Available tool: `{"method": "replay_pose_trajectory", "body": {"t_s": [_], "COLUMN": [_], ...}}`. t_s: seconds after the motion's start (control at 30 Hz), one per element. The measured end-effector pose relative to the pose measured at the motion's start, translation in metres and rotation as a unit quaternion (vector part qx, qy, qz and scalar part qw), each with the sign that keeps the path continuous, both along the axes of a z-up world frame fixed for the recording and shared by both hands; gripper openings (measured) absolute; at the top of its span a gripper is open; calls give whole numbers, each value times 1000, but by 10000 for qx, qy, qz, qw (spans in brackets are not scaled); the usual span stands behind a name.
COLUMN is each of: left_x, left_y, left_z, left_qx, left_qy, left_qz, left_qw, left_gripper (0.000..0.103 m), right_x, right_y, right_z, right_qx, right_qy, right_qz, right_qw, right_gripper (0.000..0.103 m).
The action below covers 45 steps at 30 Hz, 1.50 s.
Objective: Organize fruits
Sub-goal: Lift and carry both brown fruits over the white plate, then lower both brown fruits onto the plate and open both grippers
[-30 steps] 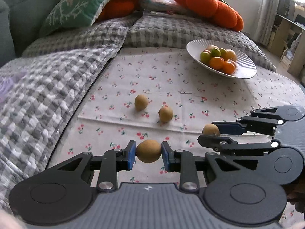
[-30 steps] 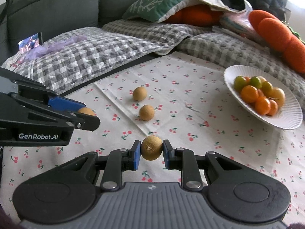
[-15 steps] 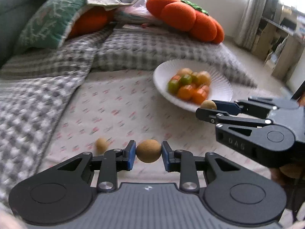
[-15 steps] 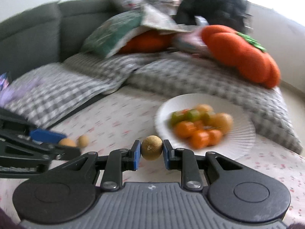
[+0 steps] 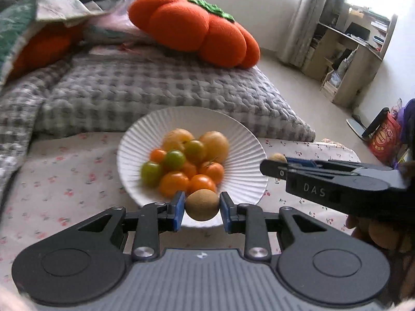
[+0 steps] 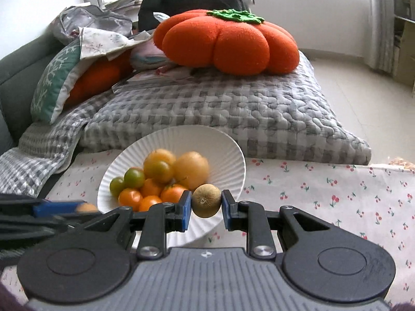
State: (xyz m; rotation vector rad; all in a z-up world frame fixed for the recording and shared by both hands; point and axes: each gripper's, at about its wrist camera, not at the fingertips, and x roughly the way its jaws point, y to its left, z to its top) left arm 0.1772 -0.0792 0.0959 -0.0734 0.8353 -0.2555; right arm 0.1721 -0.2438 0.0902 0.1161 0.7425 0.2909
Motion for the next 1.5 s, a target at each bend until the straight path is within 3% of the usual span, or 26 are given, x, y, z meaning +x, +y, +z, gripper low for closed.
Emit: {"method": "replay_pose_trajectory", "body": {"t_s": [0.2, 0.4, 0.9, 1.1, 1.23, 1.5], "left_x": [23, 33, 40, 40, 40, 37], "left_y": [-17, -35, -60, -48, -36, -11], "left_z": [-12, -25, -40, -33, -22, -9], "left_qx": [-223, 124, 924, 795, 634, 448], "left_qy": [-13, -174, -701, -666, -685, -600], "left_qz": [-178, -398, -847, -840, -701, -228], "left_qw": [9996, 9990, 9896, 9911, 9932, 9969], "left_gripper": [21, 21, 25, 27, 36, 40], "right_x": [21, 35, 40, 40, 39, 32], "right_y": [-2, -3, 0, -2, -8, -7], "right_z": [-2, -13, -29, -29, -29, -23], "right_qx": [304, 489, 540, 633, 912, 732], "right_qy": [152, 456, 620, 584, 606, 446], "right_qz": [-83, -126, -79, -77, -155, -189], "right_qw": [9994, 9977, 9966, 9963, 9939, 9961], "right_gripper": [22, 22, 22, 24, 29, 30]}}
